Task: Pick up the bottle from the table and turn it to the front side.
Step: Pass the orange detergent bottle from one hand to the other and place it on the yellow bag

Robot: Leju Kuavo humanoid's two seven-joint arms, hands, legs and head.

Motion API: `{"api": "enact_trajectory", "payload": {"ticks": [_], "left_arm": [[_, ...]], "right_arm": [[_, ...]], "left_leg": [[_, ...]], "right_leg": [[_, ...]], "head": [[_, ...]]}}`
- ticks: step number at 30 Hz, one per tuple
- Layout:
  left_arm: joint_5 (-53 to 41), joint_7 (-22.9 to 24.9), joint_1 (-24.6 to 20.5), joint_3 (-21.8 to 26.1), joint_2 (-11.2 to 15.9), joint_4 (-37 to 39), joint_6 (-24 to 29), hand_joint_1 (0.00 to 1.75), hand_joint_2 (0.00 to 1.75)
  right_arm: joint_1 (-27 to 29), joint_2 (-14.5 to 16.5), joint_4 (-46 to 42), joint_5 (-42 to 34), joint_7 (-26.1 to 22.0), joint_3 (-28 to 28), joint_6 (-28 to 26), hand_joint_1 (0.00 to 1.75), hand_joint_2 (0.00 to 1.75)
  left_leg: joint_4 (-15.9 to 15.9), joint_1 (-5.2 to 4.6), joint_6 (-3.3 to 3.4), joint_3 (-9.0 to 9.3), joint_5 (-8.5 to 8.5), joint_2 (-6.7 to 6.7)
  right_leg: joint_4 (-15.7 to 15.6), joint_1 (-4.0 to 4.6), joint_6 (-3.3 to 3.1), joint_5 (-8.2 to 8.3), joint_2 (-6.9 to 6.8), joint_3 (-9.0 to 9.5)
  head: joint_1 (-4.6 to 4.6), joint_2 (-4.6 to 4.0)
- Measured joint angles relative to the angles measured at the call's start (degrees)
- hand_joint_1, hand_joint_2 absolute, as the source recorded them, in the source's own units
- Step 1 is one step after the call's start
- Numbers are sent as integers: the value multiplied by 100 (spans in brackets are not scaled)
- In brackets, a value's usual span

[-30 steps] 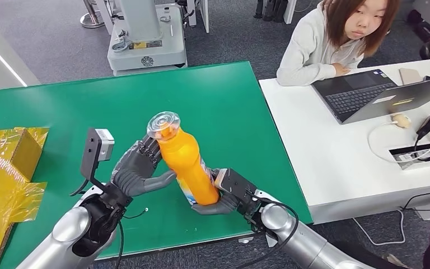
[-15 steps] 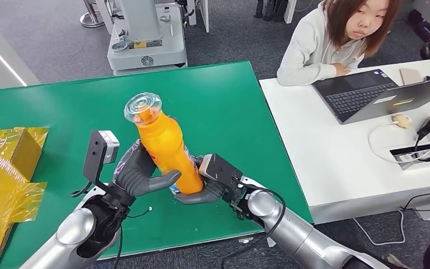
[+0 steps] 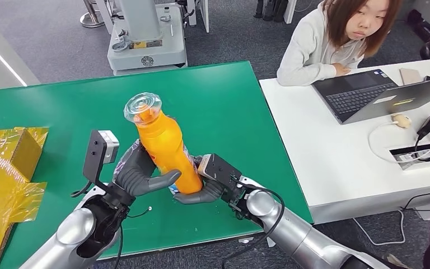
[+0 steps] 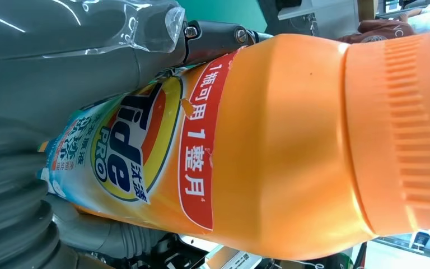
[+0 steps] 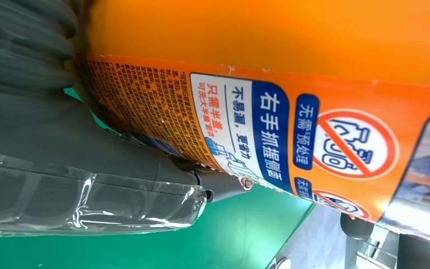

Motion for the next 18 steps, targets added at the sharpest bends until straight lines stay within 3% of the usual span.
{"api": "enact_trajectory", "payload": {"ticks": [7,8,11,12,18], "left_arm": [[148,210,-144,-7,11,57,52,0,175],[203,244,-149,-7,17,63,20,8,175],[262,289,-150,-7,38,80,-25,139,175],[268,289,-153,-7,44,91,-26,175,175],[411,324,-219,-7,116,219,-51,175,175]], "right_arm": [[-185,127,234,22,111,180,57,175,175],[-210,134,291,22,110,207,57,175,175],[-273,150,453,31,104,286,45,175,175],[-300,160,510,51,102,316,26,175,175],[-421,245,841,141,49,444,-108,175,175]], "left_leg": [[0,0,0,0,0,0],[0,0,0,0,0,0],[0,0,0,0,0,0],[0,0,0,0,0,0],[0,0,0,1,0,1]], "right_leg": [[1,0,0,0,1,0],[1,0,0,0,0,0],[1,0,0,0,0,0],[1,0,0,0,1,0],[0,0,0,0,2,-2]], "head": [[0,0],[1,0],[1,0],[0,0],[0,0]]}}
